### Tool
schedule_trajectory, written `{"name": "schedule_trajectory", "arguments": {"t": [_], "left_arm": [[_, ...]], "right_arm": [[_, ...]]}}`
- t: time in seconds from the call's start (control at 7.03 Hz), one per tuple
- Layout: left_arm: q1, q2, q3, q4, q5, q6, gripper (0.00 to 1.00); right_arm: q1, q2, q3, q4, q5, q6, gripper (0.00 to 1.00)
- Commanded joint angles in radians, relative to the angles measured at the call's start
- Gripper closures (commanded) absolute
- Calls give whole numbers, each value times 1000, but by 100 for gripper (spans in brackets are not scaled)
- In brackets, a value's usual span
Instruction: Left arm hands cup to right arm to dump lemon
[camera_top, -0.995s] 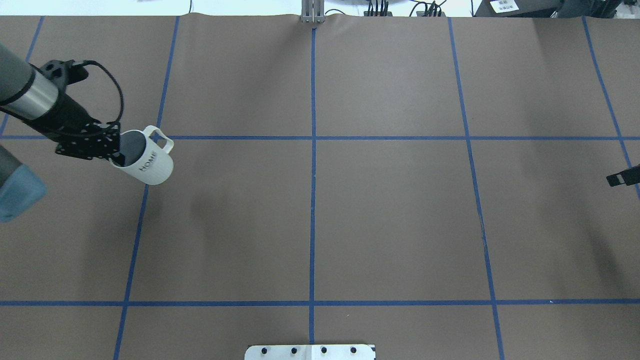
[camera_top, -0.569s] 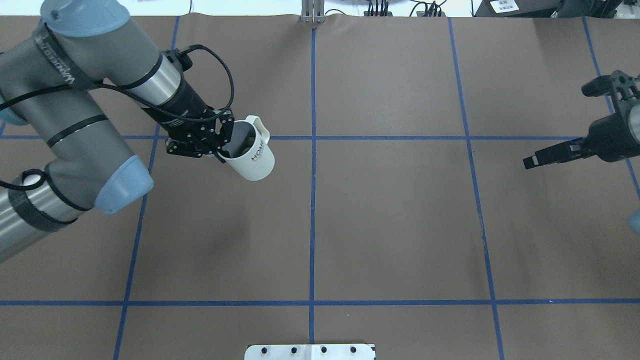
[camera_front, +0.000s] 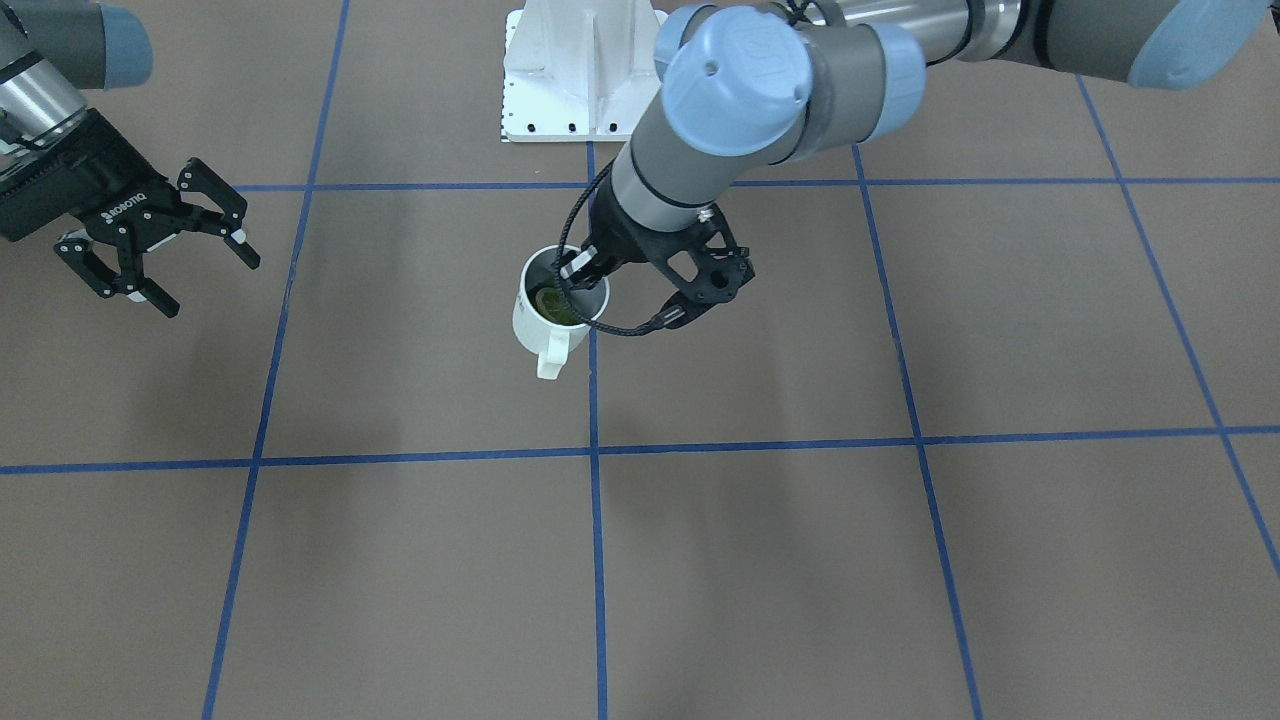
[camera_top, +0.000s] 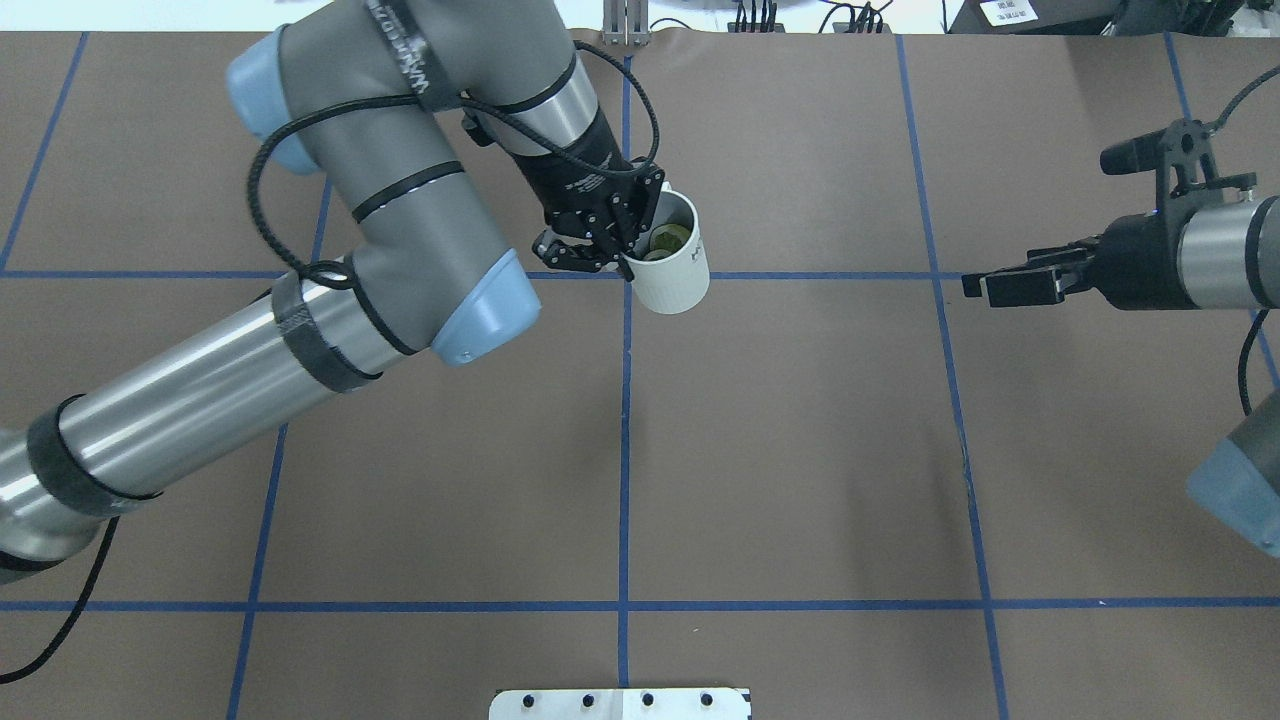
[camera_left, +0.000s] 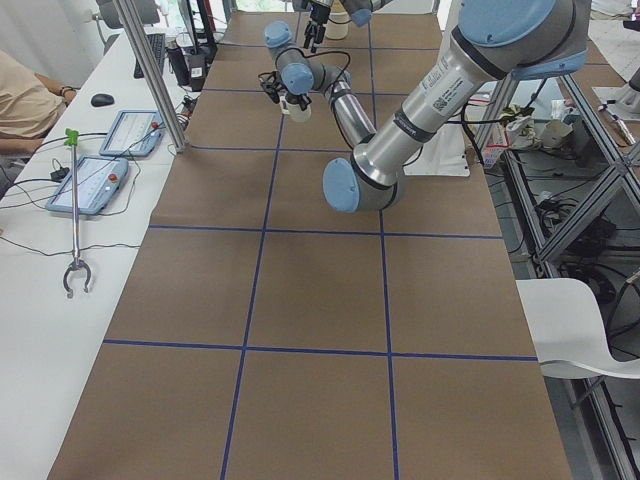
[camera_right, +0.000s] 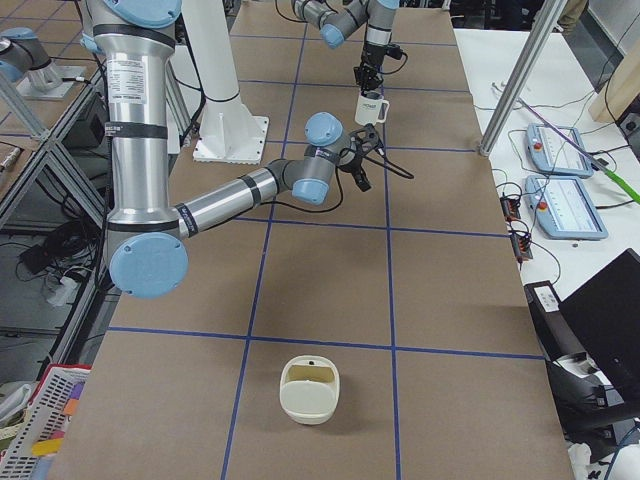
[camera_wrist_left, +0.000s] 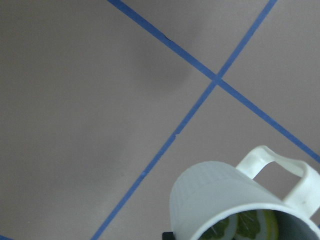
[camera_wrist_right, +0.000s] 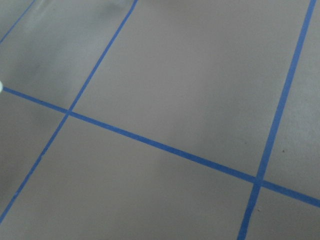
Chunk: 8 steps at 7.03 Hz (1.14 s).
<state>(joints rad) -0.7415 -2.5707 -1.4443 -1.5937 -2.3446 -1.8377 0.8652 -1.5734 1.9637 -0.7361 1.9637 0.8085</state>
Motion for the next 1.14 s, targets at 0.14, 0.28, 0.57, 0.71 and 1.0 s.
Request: {"name": "schedule_trajectory", "arguments": {"t": [0.14, 0.28, 0.57, 0.71, 1.0], "left_arm": [[11, -190, 247, -17, 49, -174, 100], [22, -201, 258, -14, 53, -182, 100], [36, -219, 262, -15, 70, -282, 100], [39, -220, 263, -15, 71, -300, 100], [50, -227, 263, -15, 71, -325, 100]], "right_arm": [[-229, 1, 58, 18, -384, 1, 1], [-341, 7, 60, 18, -566, 1, 1], [-528, 56, 54, 18, -858, 1, 1], [-582, 73, 37, 18, -958, 1, 1], [-635, 151, -15, 18, -1078, 79, 1]]}}
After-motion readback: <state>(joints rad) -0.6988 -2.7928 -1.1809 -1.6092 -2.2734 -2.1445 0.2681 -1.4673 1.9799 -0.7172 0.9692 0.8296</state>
